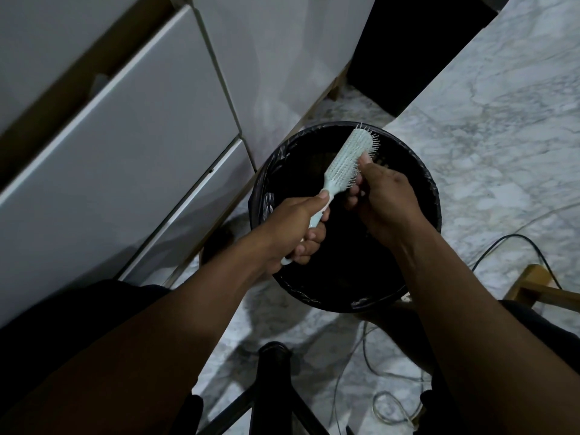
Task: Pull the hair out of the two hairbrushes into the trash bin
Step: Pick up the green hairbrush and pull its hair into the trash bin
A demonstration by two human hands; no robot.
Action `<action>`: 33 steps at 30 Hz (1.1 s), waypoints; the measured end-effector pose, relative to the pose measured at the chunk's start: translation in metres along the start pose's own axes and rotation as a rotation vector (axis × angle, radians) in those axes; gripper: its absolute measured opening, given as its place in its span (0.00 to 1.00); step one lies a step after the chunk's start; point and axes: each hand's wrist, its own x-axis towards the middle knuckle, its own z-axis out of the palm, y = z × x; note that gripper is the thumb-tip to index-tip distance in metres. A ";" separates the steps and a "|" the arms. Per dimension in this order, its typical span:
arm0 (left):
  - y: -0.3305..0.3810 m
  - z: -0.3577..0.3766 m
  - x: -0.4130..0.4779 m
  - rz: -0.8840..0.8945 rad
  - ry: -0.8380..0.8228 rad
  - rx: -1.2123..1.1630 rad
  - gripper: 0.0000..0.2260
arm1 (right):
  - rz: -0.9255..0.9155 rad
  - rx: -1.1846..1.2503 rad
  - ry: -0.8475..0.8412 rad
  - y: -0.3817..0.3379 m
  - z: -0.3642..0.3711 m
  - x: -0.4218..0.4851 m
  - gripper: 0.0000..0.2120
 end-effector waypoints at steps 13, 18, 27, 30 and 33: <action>-0.029 -0.012 -0.003 0.069 0.370 0.407 0.17 | -0.219 -0.732 0.277 0.013 -0.003 -0.018 0.18; -0.028 -0.019 -0.030 0.095 0.457 0.659 0.15 | -0.053 -1.298 -0.081 -0.013 -0.003 -0.037 0.28; 0.038 0.013 -0.117 0.301 0.481 0.734 0.15 | -0.288 -1.401 -0.121 -0.112 0.023 -0.120 0.20; 0.070 0.039 -0.161 0.376 0.427 0.746 0.14 | -0.392 -1.352 -0.055 -0.145 0.031 -0.149 0.16; 0.097 0.061 -0.205 0.489 0.472 0.759 0.16 | -0.485 -1.289 0.009 -0.174 0.039 -0.186 0.19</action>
